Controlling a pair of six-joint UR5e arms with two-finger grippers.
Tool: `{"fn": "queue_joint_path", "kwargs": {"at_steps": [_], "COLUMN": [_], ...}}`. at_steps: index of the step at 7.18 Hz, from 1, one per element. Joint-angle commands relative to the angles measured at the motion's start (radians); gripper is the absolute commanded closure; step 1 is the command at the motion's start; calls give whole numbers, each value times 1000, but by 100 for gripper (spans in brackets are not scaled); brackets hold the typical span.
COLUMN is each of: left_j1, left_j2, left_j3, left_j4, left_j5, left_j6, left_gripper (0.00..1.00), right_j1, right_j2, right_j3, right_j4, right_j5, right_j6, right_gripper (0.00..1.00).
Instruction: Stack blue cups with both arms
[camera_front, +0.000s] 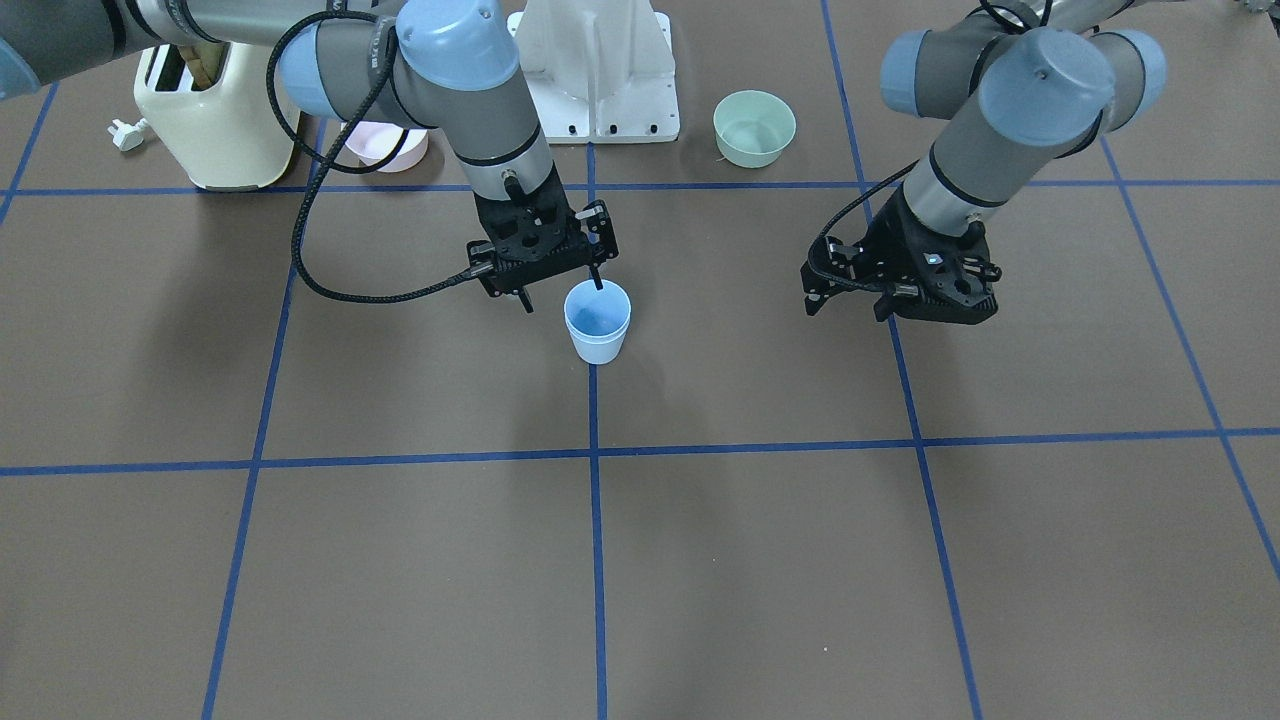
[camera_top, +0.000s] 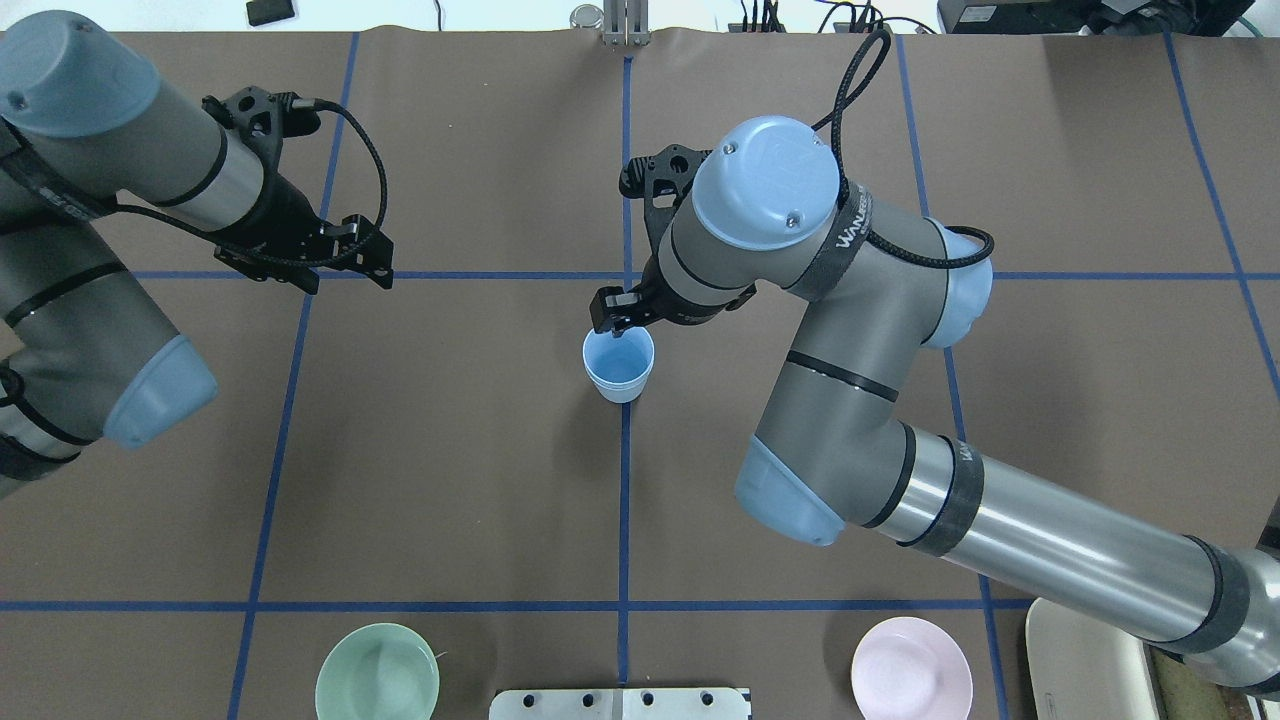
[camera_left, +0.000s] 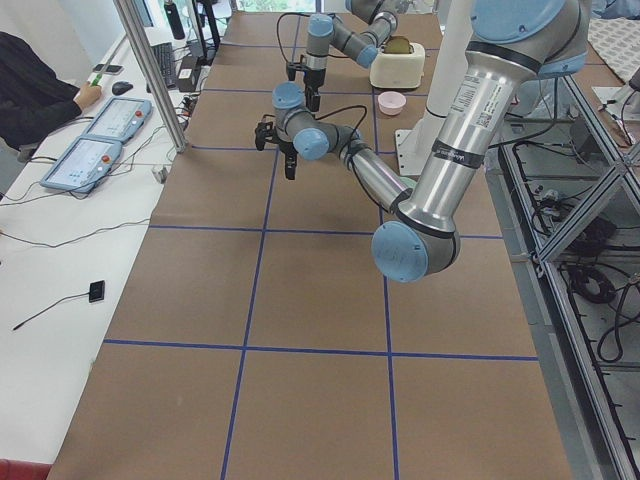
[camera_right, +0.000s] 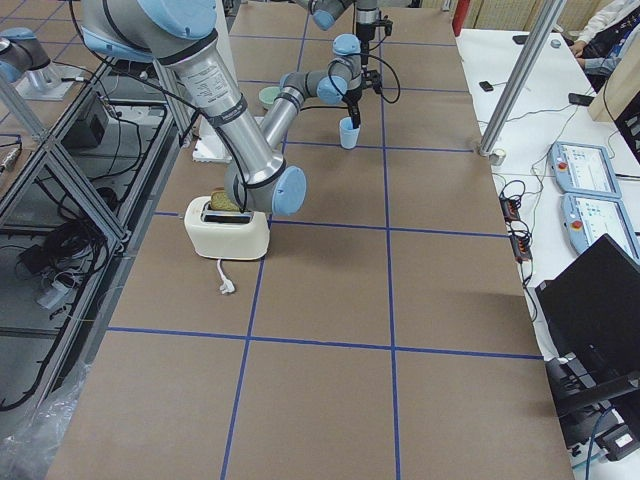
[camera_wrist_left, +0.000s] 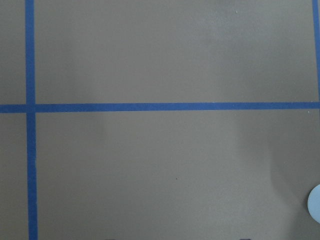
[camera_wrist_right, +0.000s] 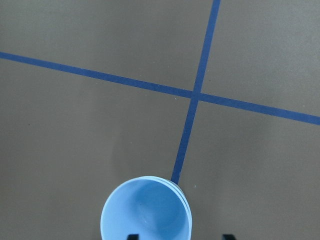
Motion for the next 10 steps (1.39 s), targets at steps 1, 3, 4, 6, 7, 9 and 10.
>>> {"fn": "queue_joint_path", "kwargs": {"at_steps": [1,3,4,6,7,9,10], "left_j1": [-101,-161,-186,-288,-331,-430,-462], "left_j2": [17,25,59,144,194,230,230], "left_j3": [-1,-11,-24,-24,-18,34,83], "left_j4": [33,87,96,98,98,99,101], "left_j5": [-69,-71,-72,-72,-69,-69,-69], "left_j6": [107,233,286,479,542,741,822], "left_gripper": [13,10,10,3,2,2,2], "right_j1": [108,226,275,405,488,592,637], "right_j2": [-5,-30,-41,-157,-235,-364,-422], "right_j3": [1,-6,-7,2,5,10,8], "right_j4": [0,-3,-8,-8,-9,-16,-31], "right_j5": [23,105,153,211,256,261,291], "right_j6": [3,5,-11,-209,-318,-539,-608], "right_gripper": [0,0,0,0,0,0,0]}}
